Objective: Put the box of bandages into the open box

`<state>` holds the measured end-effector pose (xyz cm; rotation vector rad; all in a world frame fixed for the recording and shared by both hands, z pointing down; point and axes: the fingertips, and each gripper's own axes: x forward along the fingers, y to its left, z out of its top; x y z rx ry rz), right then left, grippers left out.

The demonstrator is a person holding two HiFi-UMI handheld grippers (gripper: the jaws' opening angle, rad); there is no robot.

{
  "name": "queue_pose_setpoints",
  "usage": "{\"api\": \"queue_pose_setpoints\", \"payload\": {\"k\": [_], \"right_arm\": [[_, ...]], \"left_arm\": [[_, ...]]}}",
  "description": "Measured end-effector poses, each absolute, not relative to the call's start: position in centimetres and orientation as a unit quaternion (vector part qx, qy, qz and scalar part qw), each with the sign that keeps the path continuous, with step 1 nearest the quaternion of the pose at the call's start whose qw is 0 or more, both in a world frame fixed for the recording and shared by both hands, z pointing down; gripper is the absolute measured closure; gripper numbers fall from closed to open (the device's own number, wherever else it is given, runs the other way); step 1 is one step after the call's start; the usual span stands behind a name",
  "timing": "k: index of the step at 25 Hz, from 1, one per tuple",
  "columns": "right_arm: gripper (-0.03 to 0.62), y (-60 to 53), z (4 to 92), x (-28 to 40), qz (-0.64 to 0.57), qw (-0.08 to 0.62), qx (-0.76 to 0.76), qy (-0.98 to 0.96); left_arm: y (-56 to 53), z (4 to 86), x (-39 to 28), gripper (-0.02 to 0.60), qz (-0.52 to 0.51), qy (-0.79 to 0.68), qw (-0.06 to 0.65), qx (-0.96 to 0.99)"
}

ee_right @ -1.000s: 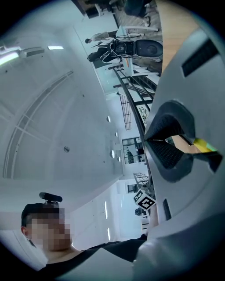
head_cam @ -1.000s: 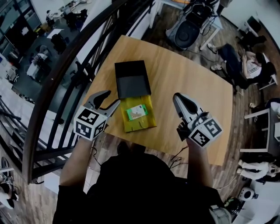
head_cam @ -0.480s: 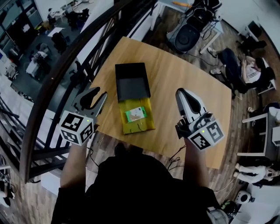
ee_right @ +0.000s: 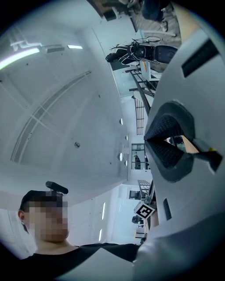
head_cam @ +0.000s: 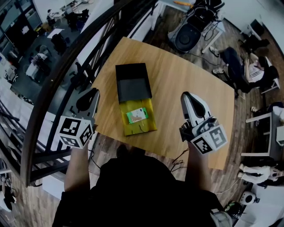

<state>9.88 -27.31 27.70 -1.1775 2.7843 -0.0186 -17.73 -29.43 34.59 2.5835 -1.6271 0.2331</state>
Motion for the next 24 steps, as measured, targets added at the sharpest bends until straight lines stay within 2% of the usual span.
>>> {"api": "queue_pose_setpoints", "payload": {"k": [4, 9, 15, 24], "right_arm": [[0.559, -27.3, 27.8, 10.2, -0.002, 0.055, -0.395, 0.917], [0.56, -28.0, 28.3, 10.4, 0.027, 0.012, -0.395, 0.918], [0.56, -27.8, 28.1, 10.6, 0.022, 0.031, -0.409, 0.912], [0.56, -26.4, 29.7, 9.1, 0.002, 0.018, -0.403, 0.915]], "left_arm": [[-29.8, 34.1, -17.8, 0.547, 0.07, -0.534, 0.039, 0.842], [-30.4, 33.6, -17.1, 0.551, 0.081, -0.526, 0.025, 0.846], [-30.0, 33.0, -17.0, 0.551, 0.065, -0.528, 0.027, 0.847], [-28.9, 33.5, -18.4, 0.551, 0.07, -0.531, 0.035, 0.844]]}}
